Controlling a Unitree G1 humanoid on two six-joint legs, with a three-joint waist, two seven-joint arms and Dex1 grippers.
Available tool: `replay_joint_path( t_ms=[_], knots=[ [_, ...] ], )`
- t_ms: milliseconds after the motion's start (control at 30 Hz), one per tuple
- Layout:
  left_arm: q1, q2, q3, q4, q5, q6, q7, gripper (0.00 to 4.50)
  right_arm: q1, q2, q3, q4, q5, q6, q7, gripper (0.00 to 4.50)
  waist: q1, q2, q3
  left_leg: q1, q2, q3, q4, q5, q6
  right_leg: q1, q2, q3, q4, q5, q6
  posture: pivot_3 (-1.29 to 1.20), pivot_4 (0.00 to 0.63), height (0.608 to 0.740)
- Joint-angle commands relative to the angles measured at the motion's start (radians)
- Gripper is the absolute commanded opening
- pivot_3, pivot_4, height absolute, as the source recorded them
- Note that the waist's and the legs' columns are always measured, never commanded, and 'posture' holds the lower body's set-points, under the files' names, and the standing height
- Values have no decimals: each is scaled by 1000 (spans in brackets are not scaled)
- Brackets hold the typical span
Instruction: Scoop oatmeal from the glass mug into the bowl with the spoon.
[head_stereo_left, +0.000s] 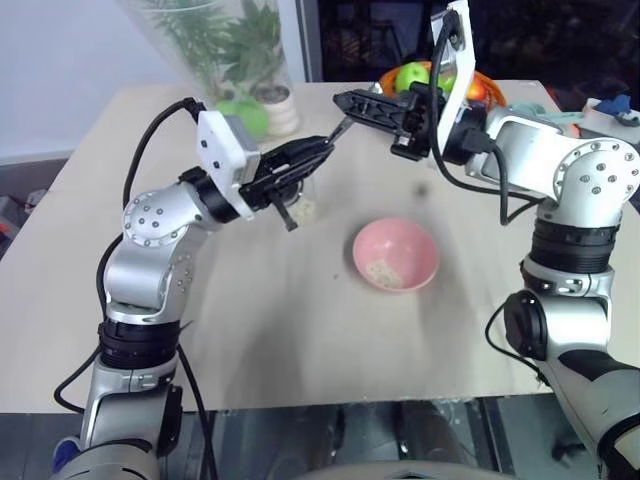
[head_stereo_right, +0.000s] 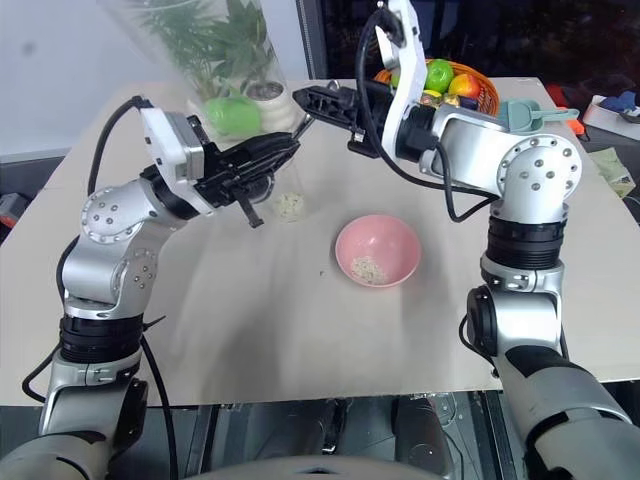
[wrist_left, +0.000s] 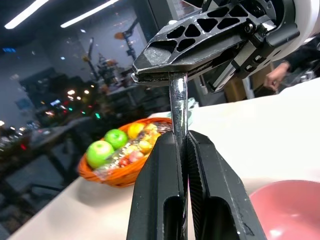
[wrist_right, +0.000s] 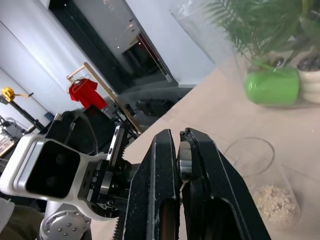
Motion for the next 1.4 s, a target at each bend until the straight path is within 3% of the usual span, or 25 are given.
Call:
replay_joint_path(
  t_ms=[33,133,300,433,633,1400],
  knots=[
    [-7,-2,47,-64,-53,50,42,2030,-6,-5,-28,-31,49,4,-11,0,0,0,0,0,0,0,0,0,0,0,0,0,0,0,0,0,150,740],
    [71,-18,155,-115,-152,156,158,3321,22,-41,-73,-46,89,-5,-39,0,-2,0,0,0,0,0,0,0,0,0,0,1,0,0,0,0,150,740],
    [196,-19,273,-95,-149,225,296,3321,84,-92,-144,-79,205,-36,-124,0,3,0,0,0,0,0,0,0,0,0,0,0,0,0,0,0,150,740],
    [205,-37,290,16,-78,214,391,3321,134,-104,-172,-103,351,-100,-243,0,6,0,0,0,0,0,0,0,0,0,0,0,1,0,0,0,150,740],
    [208,-79,253,143,20,171,455,3321,192,-133,-140,-169,454,-179,-345,0,6,0,0,1,0,1,0,0,0,0,0,1,1,0,0,0,150,740],
    [6,-242,139,491,208,25,545,3321,249,-216,-47,-248,510,-343,-374,0,7,0,0,0,0,1,0,0,0,0,-1,1,1,0,0,0,150,740]
  ],
)
